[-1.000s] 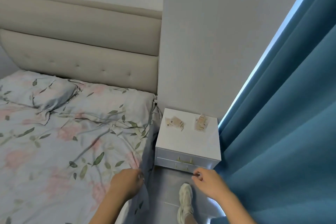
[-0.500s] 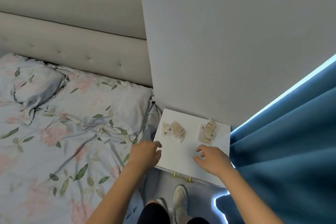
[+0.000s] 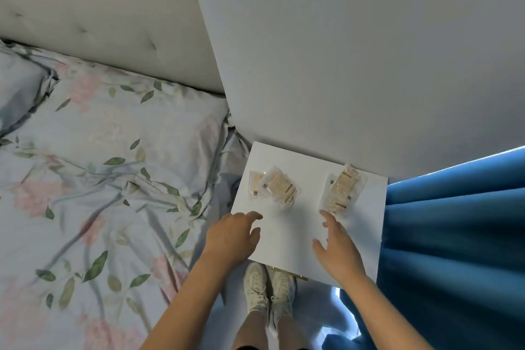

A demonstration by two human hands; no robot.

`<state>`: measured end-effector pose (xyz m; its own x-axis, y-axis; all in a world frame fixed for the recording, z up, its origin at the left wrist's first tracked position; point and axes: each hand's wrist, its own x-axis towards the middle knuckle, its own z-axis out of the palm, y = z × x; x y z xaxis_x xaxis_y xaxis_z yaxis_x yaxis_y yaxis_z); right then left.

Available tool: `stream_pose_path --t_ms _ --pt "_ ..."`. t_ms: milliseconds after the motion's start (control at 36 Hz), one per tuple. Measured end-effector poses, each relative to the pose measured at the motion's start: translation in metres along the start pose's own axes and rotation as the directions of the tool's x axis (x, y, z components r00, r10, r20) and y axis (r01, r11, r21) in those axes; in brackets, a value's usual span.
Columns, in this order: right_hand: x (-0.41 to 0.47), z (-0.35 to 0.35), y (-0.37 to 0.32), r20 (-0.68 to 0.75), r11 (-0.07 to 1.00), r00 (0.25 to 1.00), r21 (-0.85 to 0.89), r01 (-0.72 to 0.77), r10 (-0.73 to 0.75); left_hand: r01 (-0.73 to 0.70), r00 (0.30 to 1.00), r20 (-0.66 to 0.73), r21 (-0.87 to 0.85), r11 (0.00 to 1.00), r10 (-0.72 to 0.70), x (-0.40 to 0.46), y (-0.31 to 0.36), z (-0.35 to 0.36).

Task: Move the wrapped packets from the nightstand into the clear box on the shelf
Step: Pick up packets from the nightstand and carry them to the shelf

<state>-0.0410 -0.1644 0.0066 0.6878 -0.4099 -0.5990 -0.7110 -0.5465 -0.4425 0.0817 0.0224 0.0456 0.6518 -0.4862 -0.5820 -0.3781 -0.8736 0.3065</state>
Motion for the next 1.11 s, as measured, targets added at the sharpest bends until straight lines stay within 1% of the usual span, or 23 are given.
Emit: stream_pose_path --t_ms 83,111,167,194,250,306,333,389,444,528,583,667,694,750,861,889,972,1056,1111 --pt "0.030 0.016 0.020 -0.214 0.990 0.973 0.130 -0.060 0.088 0.004 0.999 -0.048 -0.058 0.998 -0.007 0.015 -0.011 0.016" --pt "0.041 0.018 0.026 -0.274 0.980 0.953 0.181 -0.083 0.131 0.009 0.998 -0.061 -0.073 0.997 -0.013 0.020 -0.015 0.022" --pt "0.068 0.017 0.036 -0.347 0.932 0.900 0.331 -0.146 0.264 0.015 0.997 -0.071 -0.090 0.996 -0.021 0.029 -0.023 0.031" --pt "0.083 0.016 0.041 -0.355 0.887 0.866 0.423 -0.186 0.351 0.015 0.997 -0.071 -0.090 0.996 -0.022 0.033 -0.027 0.037" --pt "0.112 0.010 0.052 -0.324 0.756 0.783 0.597 -0.267 0.532 0.016 0.998 -0.062 -0.085 0.996 -0.022 0.039 -0.034 0.046" --pt "0.138 0.005 0.063 -0.291 0.662 0.712 0.679 -0.316 0.639 0.022 0.998 -0.060 -0.091 0.996 -0.027 0.041 -0.041 0.055" --pt "0.150 0.004 0.068 -0.276 0.642 0.698 0.689 -0.336 0.661 0.024 0.998 -0.058 -0.091 0.996 -0.030 0.042 -0.044 0.059" --pt "0.170 0.004 0.074 -0.228 0.628 0.708 0.684 -0.372 0.668 0.033 0.998 -0.050 -0.098 0.995 -0.038 0.043 -0.051 0.068" --pt "0.186 0.003 0.075 -0.188 0.649 0.725 0.627 -0.431 0.663 0.047 0.998 -0.043 -0.115 0.992 -0.052 0.044 -0.057 0.075" --pt "0.200 0.002 0.075 -0.206 0.688 0.706 0.514 -0.512 0.678 0.066 0.997 -0.042 -0.137 0.988 -0.072 0.048 -0.063 0.082" --pt "0.203 0.003 0.077 -0.202 0.695 0.711 0.500 -0.516 0.674 0.072 0.996 -0.045 -0.143 0.987 -0.079 0.050 -0.066 0.086" --pt "0.201 0.002 0.073 -0.151 0.665 0.749 0.594 -0.453 0.645 0.077 0.995 -0.051 -0.157 0.985 -0.086 0.055 -0.068 0.089" --pt "0.200 0.002 0.073 -0.143 0.669 0.762 0.597 -0.442 0.631 0.075 0.995 -0.055 -0.160 0.984 -0.084 0.056 -0.068 0.090" --pt "0.200 0.003 0.078 -0.130 0.708 0.787 0.542 -0.453 0.603 0.068 0.995 -0.059 -0.169 0.983 -0.079 0.060 -0.066 0.090" --pt "0.196 0.001 0.088 -0.150 0.780 0.782 0.306 -0.545 0.605 0.055 0.996 -0.066 -0.186 0.981 -0.068 0.070 -0.061 0.092" --pt "0.196 0.001 0.090 -0.145 0.786 0.787 0.292 -0.546 0.600 0.053 0.996 -0.062 -0.185 0.981 -0.065 0.073 -0.060 0.092" --pt "0.197 0.001 0.089 -0.127 0.794 0.817 0.358 -0.491 0.563 0.042 0.998 -0.045 -0.179 0.983 -0.050 0.084 -0.058 0.096" --pt "0.194 0.005 0.088 -0.203 0.806 0.826 0.429 -0.407 0.525 0.036 0.998 -0.036 -0.188 0.982 -0.043 0.094 -0.057 0.098" --pt "0.188 0.008 0.087 -0.281 0.829 0.820 0.432 -0.356 0.499 0.037 0.998 -0.032 -0.188 0.981 -0.044 0.100 -0.058 0.100"
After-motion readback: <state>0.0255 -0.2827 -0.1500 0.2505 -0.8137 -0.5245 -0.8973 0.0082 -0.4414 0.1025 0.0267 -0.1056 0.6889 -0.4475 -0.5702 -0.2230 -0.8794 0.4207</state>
